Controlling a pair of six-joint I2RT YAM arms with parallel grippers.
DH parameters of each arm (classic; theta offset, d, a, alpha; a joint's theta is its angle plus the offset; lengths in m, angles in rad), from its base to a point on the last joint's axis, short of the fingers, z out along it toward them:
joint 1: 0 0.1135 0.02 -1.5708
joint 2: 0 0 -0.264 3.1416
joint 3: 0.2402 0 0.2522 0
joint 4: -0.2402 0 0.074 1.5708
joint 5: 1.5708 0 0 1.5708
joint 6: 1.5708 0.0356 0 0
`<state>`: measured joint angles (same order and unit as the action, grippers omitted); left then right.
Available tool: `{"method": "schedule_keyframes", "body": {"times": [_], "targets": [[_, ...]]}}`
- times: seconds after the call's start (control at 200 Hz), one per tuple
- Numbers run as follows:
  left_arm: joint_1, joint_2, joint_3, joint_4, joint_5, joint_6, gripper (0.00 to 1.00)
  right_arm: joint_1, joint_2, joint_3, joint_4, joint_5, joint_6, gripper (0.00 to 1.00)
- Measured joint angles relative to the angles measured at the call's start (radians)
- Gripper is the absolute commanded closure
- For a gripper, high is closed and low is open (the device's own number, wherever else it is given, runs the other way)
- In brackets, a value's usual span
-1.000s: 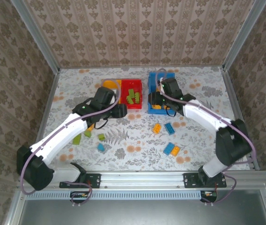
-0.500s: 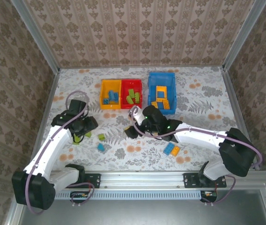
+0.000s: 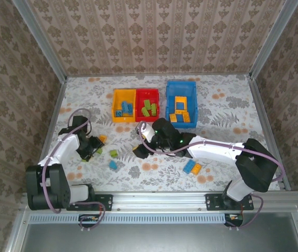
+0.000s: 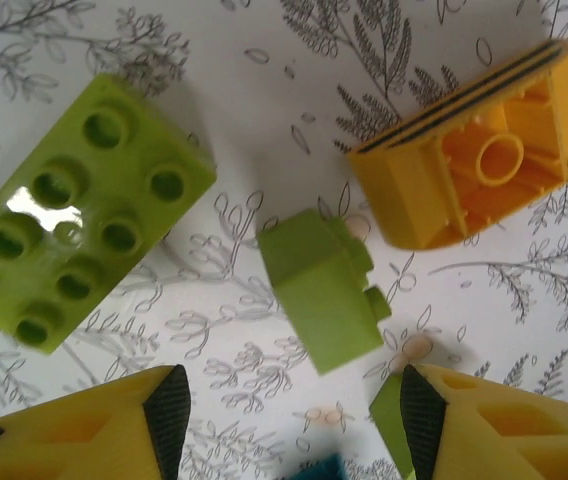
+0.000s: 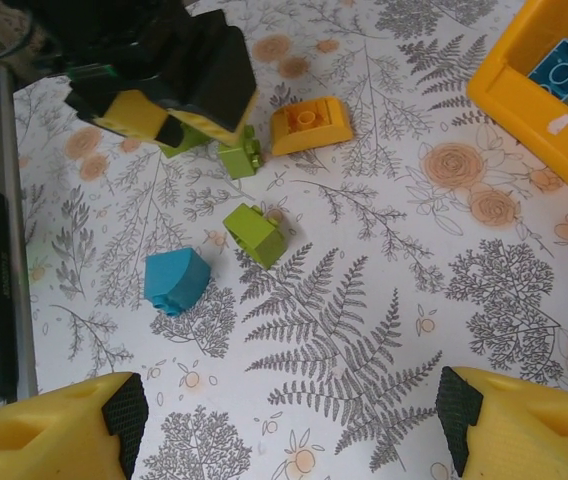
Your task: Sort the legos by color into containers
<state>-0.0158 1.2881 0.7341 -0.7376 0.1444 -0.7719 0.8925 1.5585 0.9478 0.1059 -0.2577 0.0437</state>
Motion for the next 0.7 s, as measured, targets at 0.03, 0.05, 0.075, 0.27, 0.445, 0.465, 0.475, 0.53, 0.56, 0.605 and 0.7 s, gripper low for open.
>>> {"method": "schedule_keyframes", "body": {"times": [0.03, 0.05, 0.075, 0.27, 0.445, 0.465, 0.475, 0.53, 0.56, 0.605, 0.7], "targets": [[0.002, 0.01, 0.001, 0.011, 0.002, 0.0, 0.4, 0.001, 0.002, 0.0, 0.0, -0.007, 0.0, 0.2], [0.004, 0.018, 0.001, 0.018, 0.003, 0.0, 0.4, 0.001, 0.003, 0.0, 0.001, -0.013, 0.0, 0.19], [0.005, 0.026, 0.001, 0.026, 0.003, -0.001, 0.4, 0.001, 0.005, 0.0, 0.001, -0.019, 0.0, 0.19], [0.012, 0.079, 0.001, 0.083, 0.013, -0.022, 0.51, 0.004, 0.031, 0.008, 0.011, -0.071, 0.008, 0.19], [0.012, 0.099, 0.001, 0.107, 0.017, -0.034, 0.61, 0.009, 0.057, 0.046, 0.019, -0.089, 0.013, 0.19], [0.012, 0.099, 0.001, 0.108, 0.017, -0.034, 0.62, 0.009, 0.059, 0.05, 0.019, -0.089, 0.012, 0.19], [0.012, 0.099, 0.001, 0.108, 0.017, -0.034, 0.62, 0.009, 0.059, 0.051, 0.019, -0.089, 0.012, 0.19], [0.012, 0.099, -0.002, 0.112, 0.017, -0.037, 0.65, 0.01, 0.061, 0.055, 0.02, -0.091, 0.012, 0.19], [0.012, 0.098, -0.006, 0.114, 0.017, -0.037, 0.66, 0.01, 0.061, 0.056, 0.02, -0.091, 0.012, 0.19], [0.011, 0.098, -0.016, 0.117, 0.017, -0.04, 0.67, 0.01, 0.062, 0.057, 0.02, -0.091, 0.012, 0.19], [0.01, 0.09, -0.033, 0.126, 0.018, -0.043, 0.67, 0.01, 0.069, 0.059, 0.019, -0.091, 0.012, 0.19]]}}
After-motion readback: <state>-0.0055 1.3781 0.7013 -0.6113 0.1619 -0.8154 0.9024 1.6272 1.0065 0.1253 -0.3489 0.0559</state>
